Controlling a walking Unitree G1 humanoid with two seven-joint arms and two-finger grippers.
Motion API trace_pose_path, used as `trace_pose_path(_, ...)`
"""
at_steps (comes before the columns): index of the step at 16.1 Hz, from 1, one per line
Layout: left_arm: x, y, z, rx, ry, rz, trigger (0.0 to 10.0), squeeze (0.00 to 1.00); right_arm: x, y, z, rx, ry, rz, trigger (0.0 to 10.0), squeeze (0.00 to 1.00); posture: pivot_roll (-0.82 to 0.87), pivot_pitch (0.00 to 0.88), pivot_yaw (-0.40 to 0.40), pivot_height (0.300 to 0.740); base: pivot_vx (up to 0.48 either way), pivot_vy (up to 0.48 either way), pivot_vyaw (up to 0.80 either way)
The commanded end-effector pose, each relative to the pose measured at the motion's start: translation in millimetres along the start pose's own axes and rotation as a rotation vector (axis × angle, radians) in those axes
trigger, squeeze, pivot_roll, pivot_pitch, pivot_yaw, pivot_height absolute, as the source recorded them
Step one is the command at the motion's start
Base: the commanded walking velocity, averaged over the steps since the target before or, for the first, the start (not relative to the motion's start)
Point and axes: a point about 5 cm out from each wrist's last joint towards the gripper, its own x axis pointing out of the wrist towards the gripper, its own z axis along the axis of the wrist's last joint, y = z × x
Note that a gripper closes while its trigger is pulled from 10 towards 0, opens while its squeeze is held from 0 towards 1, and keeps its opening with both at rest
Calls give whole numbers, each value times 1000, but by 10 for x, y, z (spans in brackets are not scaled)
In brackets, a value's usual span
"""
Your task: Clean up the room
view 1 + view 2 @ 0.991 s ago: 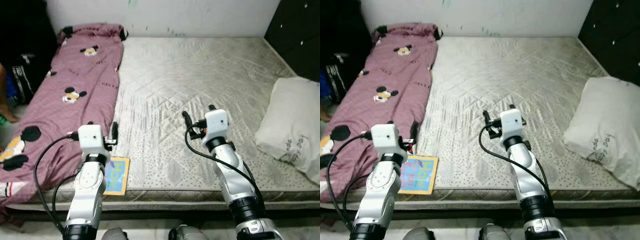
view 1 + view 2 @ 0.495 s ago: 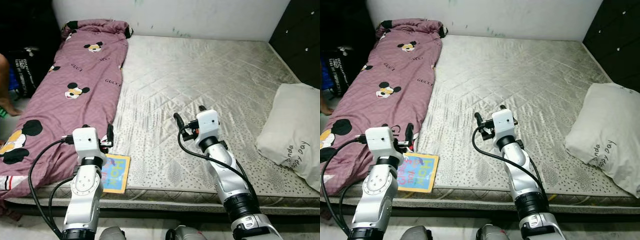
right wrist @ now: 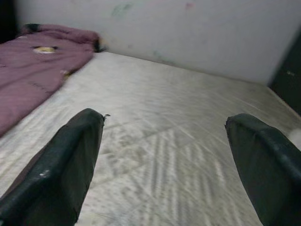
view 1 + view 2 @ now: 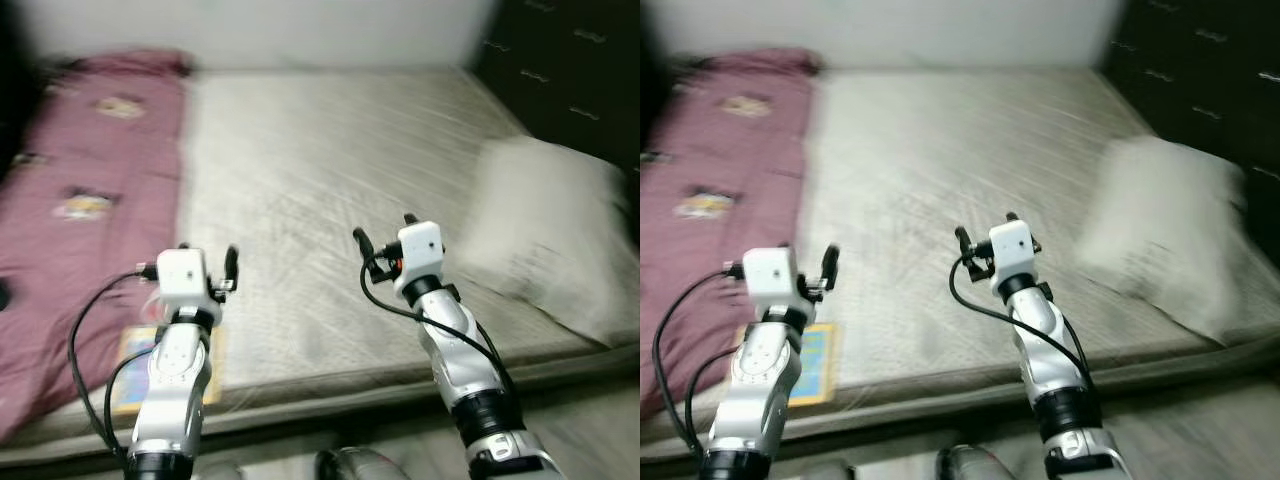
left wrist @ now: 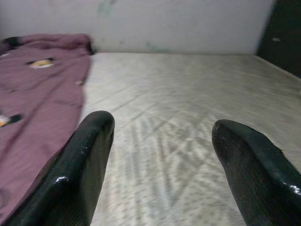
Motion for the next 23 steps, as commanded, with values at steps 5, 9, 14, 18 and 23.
trace_pose_path(5, 9, 17, 20, -2, 0, 2, 10000, 0, 13, 1, 23, 4, -12, 3, 10000, 0, -14, 0, 1, 740, 0, -289, 0)
trace_pose_path(9, 11, 15, 21, -2, 2, -2, 10000, 0, 14, 6, 24, -1, -12, 8, 10000, 0, -16, 0, 1, 740, 0, -280, 0)
trace_pose_path(14, 5, 8, 23, -4, 4, -4, 10000, 0, 9, 35, 35, -27, -19, 24, 10000, 0, -20, 0, 0, 740, 0, -159, 0)
trace_pose_path(18, 6, -4, 48, -35, -19, -22, 10000, 0, 6, 30, 29, -23, -16, 23, 10000, 0, -24, 0, 2, 740, 0, 0, 0)
trace_pose_path(23, 7, -22, 60, -36, -25, -38, 10000, 0, 6, 28, 28, -26, -16, 24, 10000, 0, -25, 0, 2, 740, 236, 0, 0)
